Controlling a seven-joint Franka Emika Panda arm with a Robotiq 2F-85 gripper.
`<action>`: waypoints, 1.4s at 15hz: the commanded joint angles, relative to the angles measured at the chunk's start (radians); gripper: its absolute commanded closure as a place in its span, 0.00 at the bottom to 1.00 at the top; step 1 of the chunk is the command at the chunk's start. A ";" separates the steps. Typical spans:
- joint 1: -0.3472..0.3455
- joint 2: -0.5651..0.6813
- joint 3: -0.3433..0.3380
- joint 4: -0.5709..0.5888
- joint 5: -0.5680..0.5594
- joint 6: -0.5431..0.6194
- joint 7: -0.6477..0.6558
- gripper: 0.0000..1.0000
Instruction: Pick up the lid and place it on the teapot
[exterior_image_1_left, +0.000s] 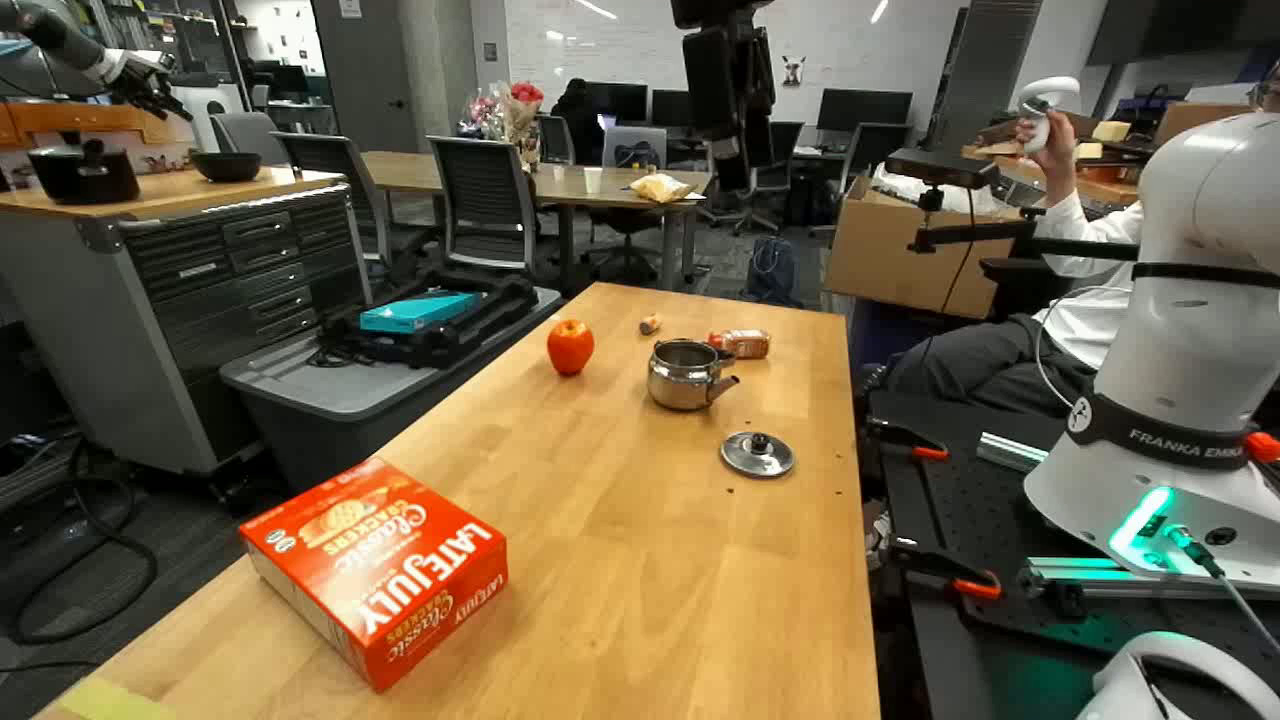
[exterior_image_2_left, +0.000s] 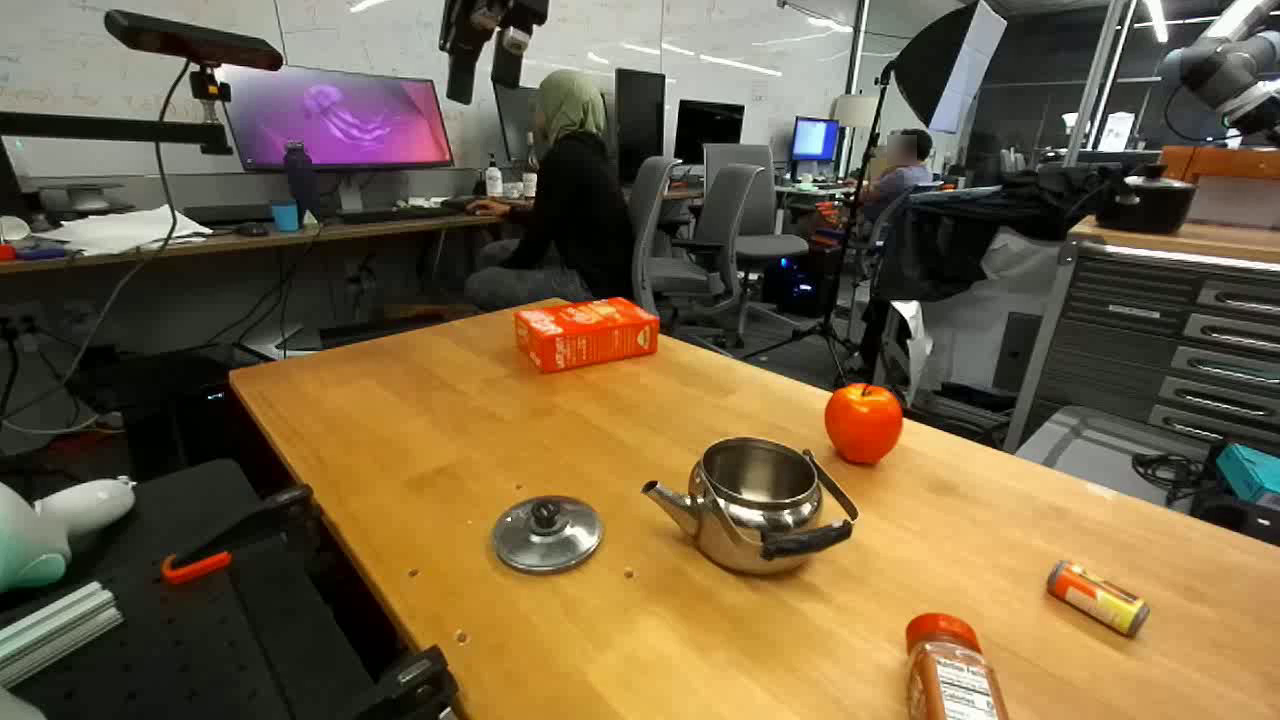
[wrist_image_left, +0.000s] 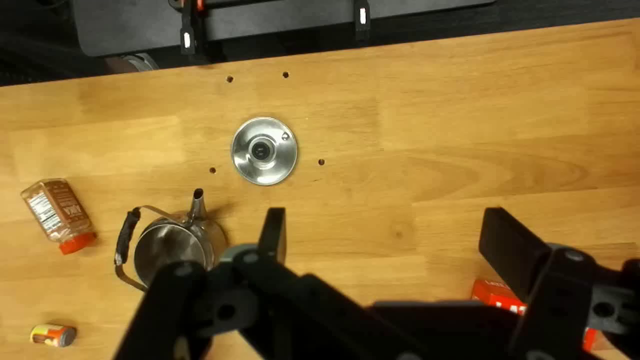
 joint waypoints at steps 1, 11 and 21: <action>0.023 0.001 -0.022 0.004 -0.004 -0.001 0.004 0.00; 0.023 0.000 -0.022 0.007 -0.004 -0.001 0.004 0.00; 0.009 0.034 -0.047 -0.277 -0.131 0.404 0.084 0.00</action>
